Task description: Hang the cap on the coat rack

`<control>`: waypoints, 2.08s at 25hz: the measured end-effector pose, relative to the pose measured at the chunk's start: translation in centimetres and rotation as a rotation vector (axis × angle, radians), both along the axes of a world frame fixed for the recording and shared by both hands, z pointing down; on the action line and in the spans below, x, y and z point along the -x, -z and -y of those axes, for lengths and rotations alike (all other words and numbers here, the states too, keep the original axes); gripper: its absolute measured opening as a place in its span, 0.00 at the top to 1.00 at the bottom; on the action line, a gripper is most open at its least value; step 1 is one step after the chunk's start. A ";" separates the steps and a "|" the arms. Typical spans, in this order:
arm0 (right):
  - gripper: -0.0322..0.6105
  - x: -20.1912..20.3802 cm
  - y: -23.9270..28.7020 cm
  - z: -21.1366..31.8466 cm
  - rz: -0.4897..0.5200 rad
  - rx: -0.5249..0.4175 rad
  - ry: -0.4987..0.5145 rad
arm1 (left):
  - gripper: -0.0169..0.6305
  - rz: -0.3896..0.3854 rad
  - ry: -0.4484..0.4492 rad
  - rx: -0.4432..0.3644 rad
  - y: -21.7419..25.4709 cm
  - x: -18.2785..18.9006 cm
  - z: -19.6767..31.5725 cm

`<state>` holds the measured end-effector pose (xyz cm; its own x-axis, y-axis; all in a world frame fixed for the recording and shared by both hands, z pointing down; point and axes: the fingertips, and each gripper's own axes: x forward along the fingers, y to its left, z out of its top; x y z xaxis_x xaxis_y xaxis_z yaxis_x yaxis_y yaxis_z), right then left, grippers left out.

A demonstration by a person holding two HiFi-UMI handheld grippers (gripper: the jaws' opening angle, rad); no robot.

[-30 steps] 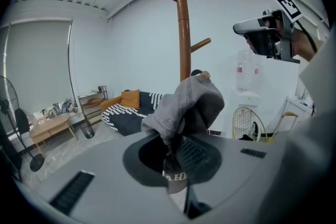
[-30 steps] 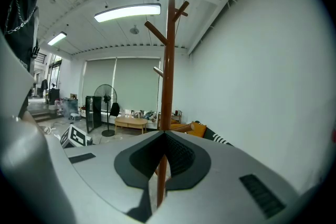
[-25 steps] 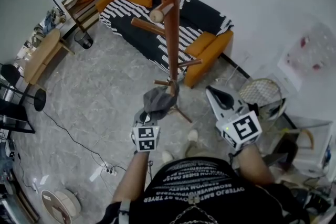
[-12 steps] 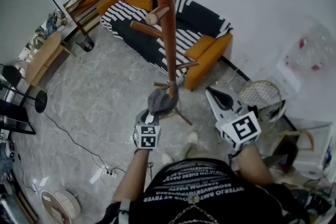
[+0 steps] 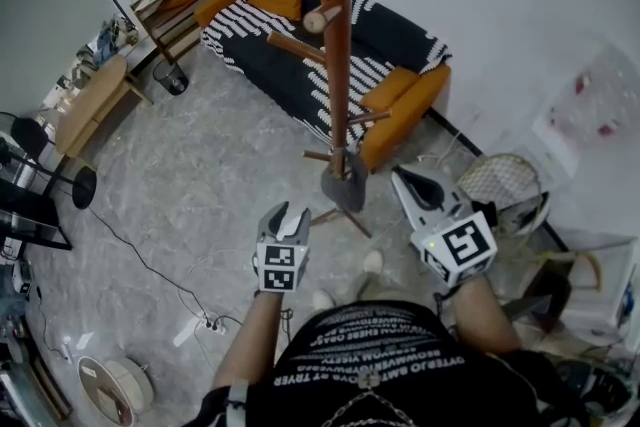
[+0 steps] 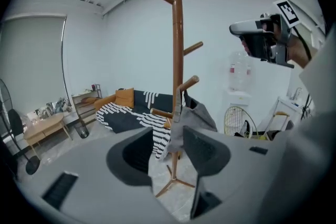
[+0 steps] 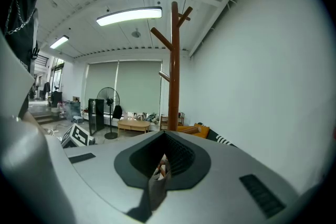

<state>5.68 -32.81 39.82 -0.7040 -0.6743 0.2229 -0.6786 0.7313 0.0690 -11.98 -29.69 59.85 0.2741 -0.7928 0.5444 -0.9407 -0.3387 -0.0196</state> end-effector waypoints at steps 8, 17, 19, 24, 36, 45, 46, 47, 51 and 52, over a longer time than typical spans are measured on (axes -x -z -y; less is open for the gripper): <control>0.95 1.3 0.3 -1.7 0.017 -0.007 -0.011 | 0.74 -0.027 0.009 -0.211 10.6 1.4 -0.7; 0.95 2.2 0.2 -3.8 0.030 -0.014 -0.027 | 0.97 -0.084 0.062 -0.383 19.1 3.8 -3.3; 0.95 2.7 0.5 -4.3 0.030 -0.017 -0.035 | 0.97 -0.114 0.070 -0.406 21.3 4.4 -3.9; 0.95 3.8 1.1 -5.7 0.022 -0.033 -0.046 | 0.97 -0.136 0.072 -0.459 24.8 6.2 -5.8; 0.95 4.6 0.9 -9.1 0.010 -0.036 -0.094 | 0.97 -0.083 -0.042 -0.445 25.2 6.7 -8.0; 0.95 3.6 0.8 -10.9 -0.030 -0.045 -0.122 | 0.97 -0.108 -0.093 -0.457 25.2 5.8 -8.5; 0.95 3.6 0.8 -11.1 -0.035 -0.052 -0.121 | 0.97 -0.107 -0.101 -0.460 25.1 5.7 -8.6; 0.95 3.6 0.9 -11.3 -0.035 -0.059 -0.122 | 0.97 -0.110 -0.105 -0.462 25.2 5.6 -8.7; 0.95 3.4 0.8 -11.7 -0.031 -0.056 -0.127 | 0.97 -0.143 -0.092 -0.455 24.8 5.3 -8.9; 0.95 3.2 0.7 -11.7 -0.031 -0.053 -0.129 | 0.97 -0.145 -0.090 -0.453 24.7 5.1 -8.9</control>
<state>2.50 -21.16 39.11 -0.6037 -0.7705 0.2046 -0.7639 0.6325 0.1279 -17.09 -20.84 35.11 0.4002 -0.9109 0.1004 -0.9119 -0.4067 -0.0545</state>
